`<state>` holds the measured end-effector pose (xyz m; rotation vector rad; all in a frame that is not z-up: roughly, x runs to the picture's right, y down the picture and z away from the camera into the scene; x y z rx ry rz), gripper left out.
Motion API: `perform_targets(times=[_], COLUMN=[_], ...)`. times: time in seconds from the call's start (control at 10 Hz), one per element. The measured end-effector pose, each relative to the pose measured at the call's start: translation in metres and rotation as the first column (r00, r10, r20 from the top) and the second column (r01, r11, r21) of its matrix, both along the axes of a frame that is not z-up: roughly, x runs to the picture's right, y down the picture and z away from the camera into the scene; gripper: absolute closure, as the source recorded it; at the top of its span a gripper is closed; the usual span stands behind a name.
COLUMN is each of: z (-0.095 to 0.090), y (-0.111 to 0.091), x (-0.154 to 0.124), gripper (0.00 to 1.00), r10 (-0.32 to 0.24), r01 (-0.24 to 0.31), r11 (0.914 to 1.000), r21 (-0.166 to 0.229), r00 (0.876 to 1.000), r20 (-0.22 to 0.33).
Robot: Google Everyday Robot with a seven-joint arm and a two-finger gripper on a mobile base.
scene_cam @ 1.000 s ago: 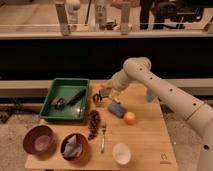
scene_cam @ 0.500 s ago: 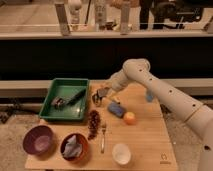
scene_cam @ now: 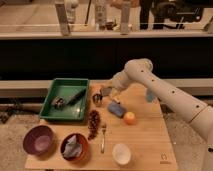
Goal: Place eraser in plastic cup
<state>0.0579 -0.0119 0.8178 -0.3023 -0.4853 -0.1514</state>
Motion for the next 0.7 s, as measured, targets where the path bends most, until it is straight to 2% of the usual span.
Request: perform_targets(times=[0.2, 0.4, 0.7], z=[0.004, 0.009, 0.016], y=[-0.009, -0.016, -0.028], x=[0.029, 0.041, 0.067], gripper=[1.00, 1.00, 1.00], r10=[-0.007, -0.021, -0.035], r01=[0.008, 0.024, 0.044], r11=[0.9999, 0.9995, 0.9982], r21=[0.014, 0.021, 0.040], r00=[0.999, 0.994, 0.979], r20=[-0.053, -0.106, -0.199])
